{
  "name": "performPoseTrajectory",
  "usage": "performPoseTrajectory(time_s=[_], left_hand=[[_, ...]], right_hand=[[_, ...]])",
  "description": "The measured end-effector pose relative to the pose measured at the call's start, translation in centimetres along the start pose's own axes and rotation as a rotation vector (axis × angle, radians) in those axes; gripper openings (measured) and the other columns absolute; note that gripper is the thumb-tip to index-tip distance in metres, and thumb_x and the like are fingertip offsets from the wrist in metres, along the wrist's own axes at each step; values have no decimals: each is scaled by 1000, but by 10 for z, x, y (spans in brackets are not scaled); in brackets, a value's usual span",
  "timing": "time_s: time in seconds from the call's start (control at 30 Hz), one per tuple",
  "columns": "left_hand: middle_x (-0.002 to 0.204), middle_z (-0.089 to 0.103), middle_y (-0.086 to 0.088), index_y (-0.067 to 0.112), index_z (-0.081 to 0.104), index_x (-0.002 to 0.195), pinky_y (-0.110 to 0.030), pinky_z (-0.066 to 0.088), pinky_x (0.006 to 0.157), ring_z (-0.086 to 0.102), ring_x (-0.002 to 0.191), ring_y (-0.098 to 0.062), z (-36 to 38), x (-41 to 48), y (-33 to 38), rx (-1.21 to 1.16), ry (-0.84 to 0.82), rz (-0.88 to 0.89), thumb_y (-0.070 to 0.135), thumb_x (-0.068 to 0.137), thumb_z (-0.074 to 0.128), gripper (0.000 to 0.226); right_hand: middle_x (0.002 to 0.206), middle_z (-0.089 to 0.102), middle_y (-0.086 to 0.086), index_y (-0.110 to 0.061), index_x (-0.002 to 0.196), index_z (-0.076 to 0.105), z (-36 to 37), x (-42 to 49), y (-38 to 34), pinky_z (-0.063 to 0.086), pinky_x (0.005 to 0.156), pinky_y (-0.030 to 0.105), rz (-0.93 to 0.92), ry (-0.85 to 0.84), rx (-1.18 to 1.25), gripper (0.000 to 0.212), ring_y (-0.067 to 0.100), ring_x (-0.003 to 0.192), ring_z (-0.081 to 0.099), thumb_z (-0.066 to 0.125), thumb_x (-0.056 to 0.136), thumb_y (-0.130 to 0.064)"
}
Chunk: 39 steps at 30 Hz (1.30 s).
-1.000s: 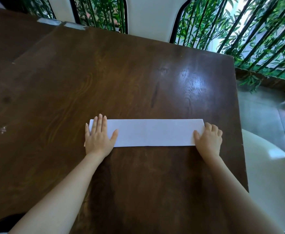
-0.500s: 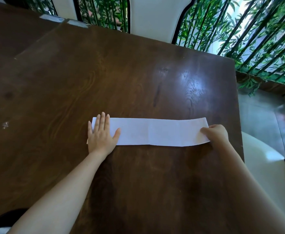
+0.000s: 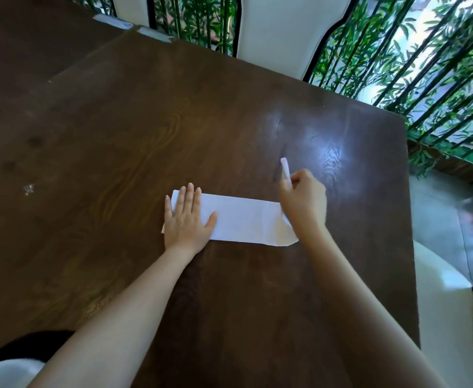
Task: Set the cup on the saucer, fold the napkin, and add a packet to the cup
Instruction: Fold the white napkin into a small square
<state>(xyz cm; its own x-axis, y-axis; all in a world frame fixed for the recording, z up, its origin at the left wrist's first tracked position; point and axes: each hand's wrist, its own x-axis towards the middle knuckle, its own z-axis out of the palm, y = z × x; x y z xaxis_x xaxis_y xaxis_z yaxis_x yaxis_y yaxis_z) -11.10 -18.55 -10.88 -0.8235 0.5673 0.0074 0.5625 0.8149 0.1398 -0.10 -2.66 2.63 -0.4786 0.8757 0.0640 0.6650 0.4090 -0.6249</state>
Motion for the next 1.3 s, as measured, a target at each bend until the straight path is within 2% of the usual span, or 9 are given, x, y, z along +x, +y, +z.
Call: performPoseTrajectory(time_s=[0.1,0.3,0.47,0.6,0.7,0.87,1.03,1.1,1.3], left_hand=[[160,4,-5,15,6,149,-47,-5,118,-2,147,-18,1,1,0,-4,-12,-2,59,89,9,74],[159,11,-6,13,11,149,-45,1,120,5,147,-20,-5,-5,0,-64,61,42,36,96,12,57],[156,23,-6,12,27,145,-28,10,118,18,145,-17,-17,-10,-5,-682,231,-88,16,98,24,47],[154,28,6,24,36,142,-9,18,105,24,140,-5,-28,-9,-15,-1139,196,-270,19,98,27,45],[151,35,7,25,37,141,-18,28,106,34,136,-6,-37,-1,-29,-1395,133,-456,25,100,30,42],[152,34,2,19,30,144,-30,29,114,35,137,-12,-42,3,-51,-1841,-34,-539,38,100,28,48],[153,32,2,19,29,145,-26,29,109,33,137,-10,-40,0,-55,-1855,-85,-494,48,98,22,55],[153,32,1,18,30,145,-24,30,107,34,137,-10,-38,-1,-54,-1860,-80,-476,46,99,22,55],[151,36,3,21,32,144,-20,36,101,38,133,-7,-31,-2,-54,-1785,-57,-440,39,99,31,48]], right_hand=[[90,65,15,-5,88,54,27,-15,-12,35,65,32,-42,-65,-61,16,36,82,58,47,87,-19],[80,58,11,-7,79,40,63,-34,-21,32,59,31,-40,-193,-90,13,30,69,50,42,89,-15],[74,52,5,-10,77,38,78,-46,-43,25,52,30,-107,-201,-67,15,24,64,45,43,89,-17],[72,51,4,-10,75,38,94,-57,-62,24,50,29,-151,-262,-29,16,22,64,44,44,89,-17],[72,51,3,-9,77,41,109,-63,-73,28,53,29,-134,-345,10,15,22,66,46,44,89,-17],[74,53,4,-9,80,45,131,-68,-78,28,47,24,-76,-409,35,13,19,64,48,45,90,-17],[83,58,6,-10,85,48,146,-72,-75,37,53,25,-42,-444,18,13,22,74,56,45,93,-20],[93,64,8,-8,95,55,150,-75,-74,45,66,30,-59,-471,-3,19,24,84,60,44,95,-24],[111,65,11,-8,109,61,148,-82,-67,42,80,30,-157,-535,4,30,24,100,58,35,98,-19]])
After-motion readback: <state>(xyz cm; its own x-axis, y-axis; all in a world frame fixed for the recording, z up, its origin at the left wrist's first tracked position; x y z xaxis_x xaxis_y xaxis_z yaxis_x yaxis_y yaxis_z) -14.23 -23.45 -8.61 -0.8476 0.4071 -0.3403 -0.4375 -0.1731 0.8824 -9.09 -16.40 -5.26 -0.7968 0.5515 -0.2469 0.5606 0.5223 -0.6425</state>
